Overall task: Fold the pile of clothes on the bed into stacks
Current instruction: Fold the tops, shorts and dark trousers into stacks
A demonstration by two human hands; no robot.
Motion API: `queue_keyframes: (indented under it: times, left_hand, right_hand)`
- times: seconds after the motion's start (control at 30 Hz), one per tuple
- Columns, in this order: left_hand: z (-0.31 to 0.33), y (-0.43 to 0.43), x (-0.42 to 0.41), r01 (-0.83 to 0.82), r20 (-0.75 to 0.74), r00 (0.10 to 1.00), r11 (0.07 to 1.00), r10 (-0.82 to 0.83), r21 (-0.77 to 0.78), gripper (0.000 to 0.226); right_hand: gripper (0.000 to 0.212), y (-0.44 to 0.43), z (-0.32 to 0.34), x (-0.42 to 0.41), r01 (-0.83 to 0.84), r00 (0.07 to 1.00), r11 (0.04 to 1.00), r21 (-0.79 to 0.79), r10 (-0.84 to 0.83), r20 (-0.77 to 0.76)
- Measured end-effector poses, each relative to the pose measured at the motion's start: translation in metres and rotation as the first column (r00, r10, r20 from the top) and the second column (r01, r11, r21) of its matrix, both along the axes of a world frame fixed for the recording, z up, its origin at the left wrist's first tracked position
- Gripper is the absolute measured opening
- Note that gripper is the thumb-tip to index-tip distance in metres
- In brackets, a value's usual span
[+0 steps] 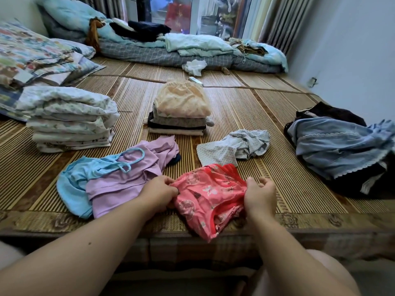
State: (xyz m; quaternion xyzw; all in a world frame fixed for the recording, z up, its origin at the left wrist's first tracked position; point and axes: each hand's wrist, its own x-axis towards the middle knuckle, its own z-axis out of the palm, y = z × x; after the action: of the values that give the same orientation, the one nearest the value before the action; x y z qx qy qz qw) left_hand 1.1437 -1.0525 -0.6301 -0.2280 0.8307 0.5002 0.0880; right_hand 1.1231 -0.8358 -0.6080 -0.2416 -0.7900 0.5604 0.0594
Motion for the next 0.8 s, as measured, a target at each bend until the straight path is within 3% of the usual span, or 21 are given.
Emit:
queue_keyframes:
  times: [0.03,0.07,0.1,0.17,0.23,0.27,0.3,0.37,0.47,0.53,0.57,0.63,0.7,0.8]
  left_hand:
    - [0.001,-0.001,0.001,0.007,0.004,1.000,1.000,-0.007,0.009,0.014]
    - [0.001,-0.003,0.002,0.013,0.007,1.000,1.000,-0.013,0.018,0.012]
    - [0.001,-0.004,0.004,0.017,0.014,1.000,1.000,-0.018,0.026,0.011]
    - [0.002,-0.007,0.006,0.023,0.030,0.999,0.999,-0.024,0.043,0.013]
    - [0.002,-0.010,0.009,0.051,0.011,0.999,0.998,-0.051,0.038,0.028]
    - [0.002,-0.012,0.011,0.099,-0.024,0.995,0.994,-0.100,-0.038,0.040]
    - [0.001,-0.016,0.011,0.186,-0.045,0.979,0.962,-0.199,-0.201,0.058]
    - [0.001,-0.020,0.014,0.392,-0.019,0.879,0.745,-0.476,-0.539,0.077]
    - [0.005,-0.014,0.016,0.616,0.134,0.630,0.388,-0.765,-0.685,0.075]
    - [0.005,-0.009,0.012,0.638,0.211,0.553,0.246,-0.806,-0.729,0.071]
    - [0.008,-0.007,0.009,0.619,0.219,0.552,0.220,-0.804,-0.754,0.065]
    - [0.015,-0.008,0.007,0.580,0.151,0.551,0.247,-0.820,-0.776,0.039]
    - [0.023,-0.012,0.006,0.614,0.006,0.554,0.404,-0.832,-0.678,0.014]
    - [0.038,-0.011,0.003,0.644,-0.161,0.662,0.665,-0.732,-0.378,0.016]
  right_hand:
    - [0.034,0.003,-0.001,0.006,-0.050,0.990,0.981,0.186,0.073,-0.117]
    - [0.033,0.002,-0.002,0.016,-0.153,0.939,0.922,0.357,0.248,-0.238]
    - [0.030,-0.003,0.000,0.027,-0.316,0.841,0.813,0.489,0.479,-0.252]
    - [0.038,-0.021,0.000,0.048,-0.632,0.596,0.429,0.646,0.802,0.051]
    - [0.070,-0.032,-0.010,0.059,-0.727,0.465,0.057,0.684,0.775,0.429]
    - [0.079,-0.035,-0.013,0.062,-0.730,0.460,-0.038,0.682,0.711,0.532]
    - [0.080,-0.036,-0.015,0.062,-0.727,0.467,-0.067,0.683,0.681,0.563]
    - [0.073,-0.031,-0.016,0.061,-0.728,0.462,-0.058,0.683,0.695,0.551]
    - [0.064,-0.021,-0.007,0.057,-0.801,0.361,-0.074,0.595,0.733,0.577]
    - [0.053,-0.011,0.003,0.056,-0.822,0.412,0.096,0.562,0.782,0.468]
    - [0.047,-0.005,0.009,0.056,-0.835,0.444,0.205,0.510,0.799,0.405]
    - [0.033,0.009,0.019,0.054,-0.887,0.442,0.351,0.300,0.833,0.332]
    - [0.022,0.020,0.030,0.050,-0.913,0.405,0.397,0.091,0.860,0.309]
    - [0.020,0.034,0.041,0.030,-0.857,0.491,0.513,-0.050,0.841,0.228]
